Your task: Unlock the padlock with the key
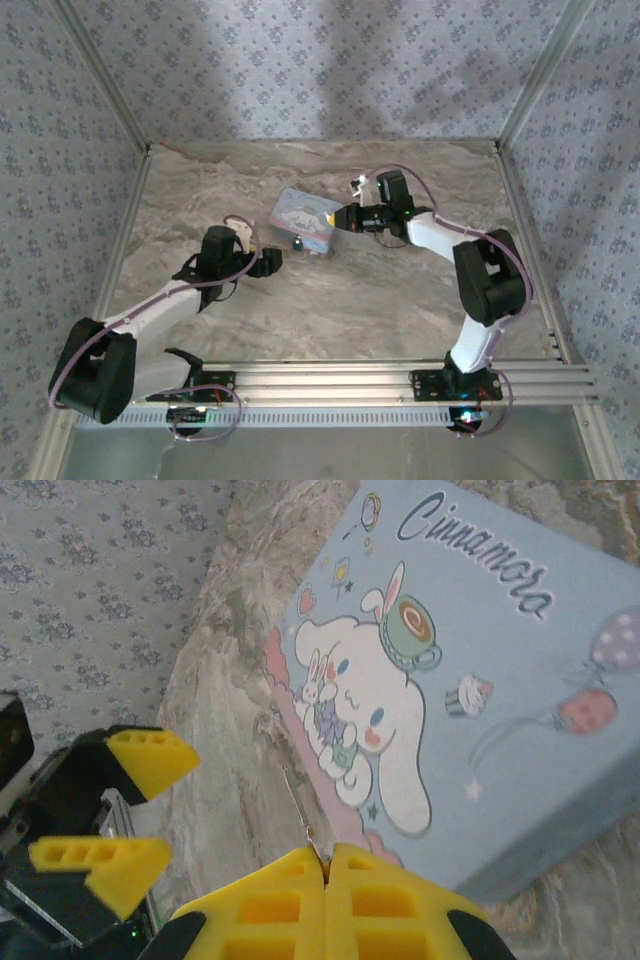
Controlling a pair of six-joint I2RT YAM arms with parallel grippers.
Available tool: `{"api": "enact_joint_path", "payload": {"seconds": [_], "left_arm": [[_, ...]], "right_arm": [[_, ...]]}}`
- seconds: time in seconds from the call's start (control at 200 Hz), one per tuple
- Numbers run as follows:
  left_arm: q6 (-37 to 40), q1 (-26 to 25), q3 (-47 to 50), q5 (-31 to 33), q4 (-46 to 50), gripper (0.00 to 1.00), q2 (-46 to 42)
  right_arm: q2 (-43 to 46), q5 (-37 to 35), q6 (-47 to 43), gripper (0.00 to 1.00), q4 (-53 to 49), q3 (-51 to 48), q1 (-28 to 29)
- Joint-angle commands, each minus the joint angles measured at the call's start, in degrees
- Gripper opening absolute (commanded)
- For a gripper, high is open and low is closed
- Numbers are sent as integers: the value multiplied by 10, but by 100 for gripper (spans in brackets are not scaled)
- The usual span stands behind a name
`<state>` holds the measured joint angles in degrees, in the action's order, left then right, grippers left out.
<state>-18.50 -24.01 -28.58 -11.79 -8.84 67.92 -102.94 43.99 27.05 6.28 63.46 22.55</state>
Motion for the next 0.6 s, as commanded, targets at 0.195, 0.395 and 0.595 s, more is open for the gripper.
{"api": "enact_joint_path", "payload": {"seconds": [0.195, 0.395, 0.595], "left_arm": [[-9, 0, -12, -100, -148, 81, 102], [-23, -1, -37, -117, -218, 77, 196], [-14, -15, -64, -110, -238, 75, 256]], "right_arm": [[-74, 14, 7, 0, -9, 74, 9], [-98, -5, -12, 0, -47, 86, 9], [-105, -35, -27, 0, -92, 79, 10]]}}
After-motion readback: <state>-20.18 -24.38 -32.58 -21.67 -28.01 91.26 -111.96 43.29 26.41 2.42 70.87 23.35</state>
